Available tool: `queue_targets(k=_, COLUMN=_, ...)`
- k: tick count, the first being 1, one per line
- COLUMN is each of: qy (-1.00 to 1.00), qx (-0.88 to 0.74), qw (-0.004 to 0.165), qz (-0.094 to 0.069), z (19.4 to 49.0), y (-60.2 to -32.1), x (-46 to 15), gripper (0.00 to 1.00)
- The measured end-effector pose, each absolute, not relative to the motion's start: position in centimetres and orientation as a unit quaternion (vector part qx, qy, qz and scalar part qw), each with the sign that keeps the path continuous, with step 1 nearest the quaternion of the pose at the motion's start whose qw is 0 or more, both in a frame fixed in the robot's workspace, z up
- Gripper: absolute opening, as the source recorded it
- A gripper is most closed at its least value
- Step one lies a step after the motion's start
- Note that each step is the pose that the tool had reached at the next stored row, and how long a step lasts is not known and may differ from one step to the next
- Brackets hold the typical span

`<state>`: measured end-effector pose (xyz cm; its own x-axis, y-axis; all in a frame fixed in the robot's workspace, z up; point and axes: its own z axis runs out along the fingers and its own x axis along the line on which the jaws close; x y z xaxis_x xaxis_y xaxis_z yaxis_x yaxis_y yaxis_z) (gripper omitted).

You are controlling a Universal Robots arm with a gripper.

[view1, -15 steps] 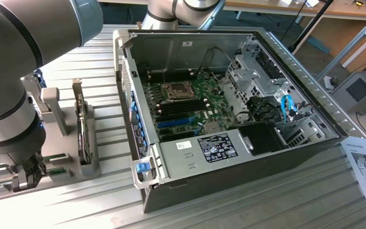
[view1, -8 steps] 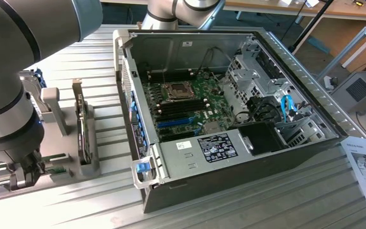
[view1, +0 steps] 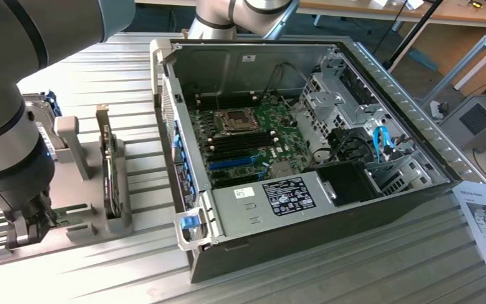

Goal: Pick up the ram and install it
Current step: 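Pick up the ram and move it above insertion slot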

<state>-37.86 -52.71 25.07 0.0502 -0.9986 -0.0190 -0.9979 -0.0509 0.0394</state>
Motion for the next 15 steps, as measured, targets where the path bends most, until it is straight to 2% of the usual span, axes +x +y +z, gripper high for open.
queue_targets(k=15, qy=-0.689, qx=0.725, qw=0.008, qz=-0.02, z=27.4, y=-52.7, x=-37.8, gripper=0.12)
